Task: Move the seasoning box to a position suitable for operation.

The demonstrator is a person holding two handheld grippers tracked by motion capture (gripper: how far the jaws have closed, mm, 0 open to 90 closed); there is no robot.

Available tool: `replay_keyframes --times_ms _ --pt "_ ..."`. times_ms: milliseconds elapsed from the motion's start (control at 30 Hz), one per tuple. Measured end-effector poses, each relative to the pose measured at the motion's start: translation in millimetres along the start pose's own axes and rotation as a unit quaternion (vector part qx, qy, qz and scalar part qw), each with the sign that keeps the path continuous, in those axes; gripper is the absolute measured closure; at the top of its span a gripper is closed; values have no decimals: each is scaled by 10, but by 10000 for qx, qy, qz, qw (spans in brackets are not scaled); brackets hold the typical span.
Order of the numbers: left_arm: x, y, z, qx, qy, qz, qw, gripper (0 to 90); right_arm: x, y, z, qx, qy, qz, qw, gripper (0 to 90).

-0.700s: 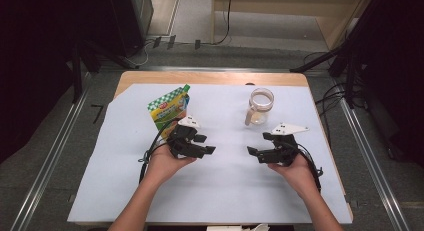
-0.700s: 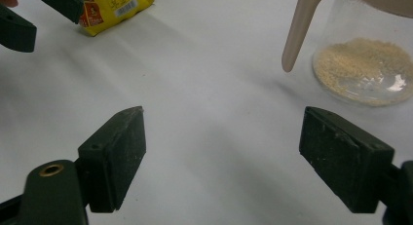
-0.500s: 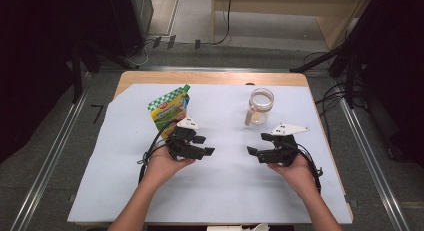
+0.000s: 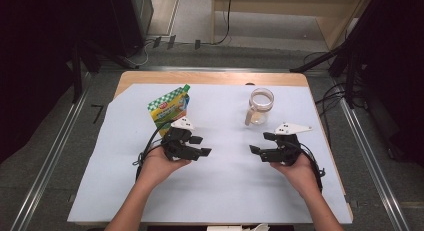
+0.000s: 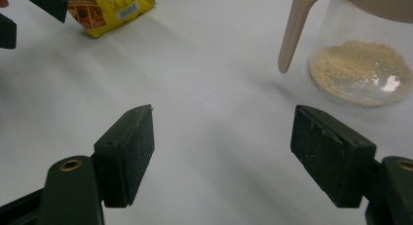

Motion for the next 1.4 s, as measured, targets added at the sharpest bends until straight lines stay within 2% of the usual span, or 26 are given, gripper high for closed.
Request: replay_keyframes --times_ms 167,433,567,833,867,967,1167,1300,1400 --pt "-31 -12 10 -31 17 24 10000 432 8 -2 1 -23 1 2 10000 258" --pt "-2 -6 12 -22 31 -36 10000 431 4 -3 11 -50 -34 57 10000 262" --pt "3 -8 6 -25 180 -117 9998 450 15 -2 13 -46 -59 67 9999 262" --pt "-1 -3 17 9 30 9 10000 447 30 -2 14 -31 -50 12 10000 279" --pt "-3 -2 21 15 -23 56 10000 445 38 -3 14 -68 39 -58 10000 294" --pt "-11 -6 22 -20 -83 57 9999 440 51 -4 9 -94 38 -76 9999 308" --pt "-6 -13 38 -13 -121 55 9999 435 84 1 0 -88 -62 -37 9999 303" --pt "7 -16 56 -4 -211 87 9997 432 163 15 -10 -31 -206 -106 9997 301" --pt "22 -17 90 5 -154 38 9999 431 210 59 -3 45 -345 -137 9993 300"
Point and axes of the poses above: each handheld gripper's, and its own axes: z roughly backward along the jaws, y roughly out of its top, x roughly to its right, the point moved 4 cm from there along -z, roughly forward along the jaws, and after that the axes turned 15 degrees about y, right-handed, at the moved point
